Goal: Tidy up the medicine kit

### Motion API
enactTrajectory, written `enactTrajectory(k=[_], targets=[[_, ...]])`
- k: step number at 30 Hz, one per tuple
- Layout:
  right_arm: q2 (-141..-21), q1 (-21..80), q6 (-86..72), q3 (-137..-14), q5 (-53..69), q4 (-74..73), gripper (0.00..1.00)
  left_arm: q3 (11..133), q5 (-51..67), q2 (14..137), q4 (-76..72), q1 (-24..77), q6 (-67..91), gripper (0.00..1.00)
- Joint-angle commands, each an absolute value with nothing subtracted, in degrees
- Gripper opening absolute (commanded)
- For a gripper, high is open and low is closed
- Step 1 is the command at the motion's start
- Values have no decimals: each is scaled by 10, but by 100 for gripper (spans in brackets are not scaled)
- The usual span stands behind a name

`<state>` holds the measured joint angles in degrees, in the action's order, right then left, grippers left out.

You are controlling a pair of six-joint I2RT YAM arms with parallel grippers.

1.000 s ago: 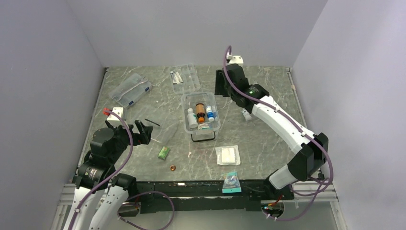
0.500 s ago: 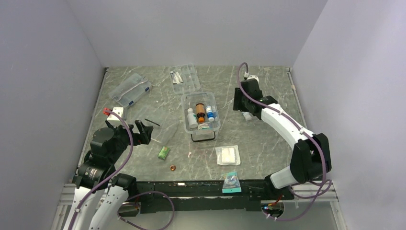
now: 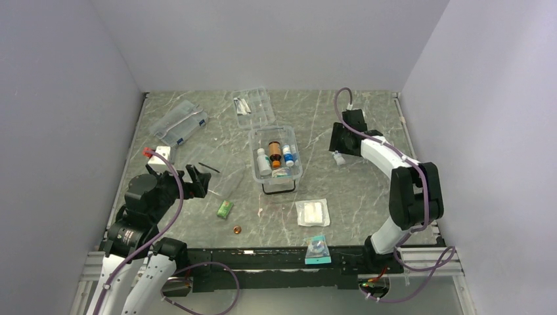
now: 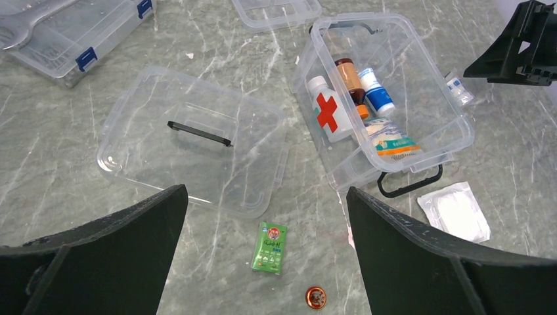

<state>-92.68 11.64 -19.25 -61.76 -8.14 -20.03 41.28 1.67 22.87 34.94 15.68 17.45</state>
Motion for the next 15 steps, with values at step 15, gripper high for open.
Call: enactTrajectory(k=[15], targets=[[-1004,98,-195,-621,-37,-181,65,424,24,235,331,156,174,99]])
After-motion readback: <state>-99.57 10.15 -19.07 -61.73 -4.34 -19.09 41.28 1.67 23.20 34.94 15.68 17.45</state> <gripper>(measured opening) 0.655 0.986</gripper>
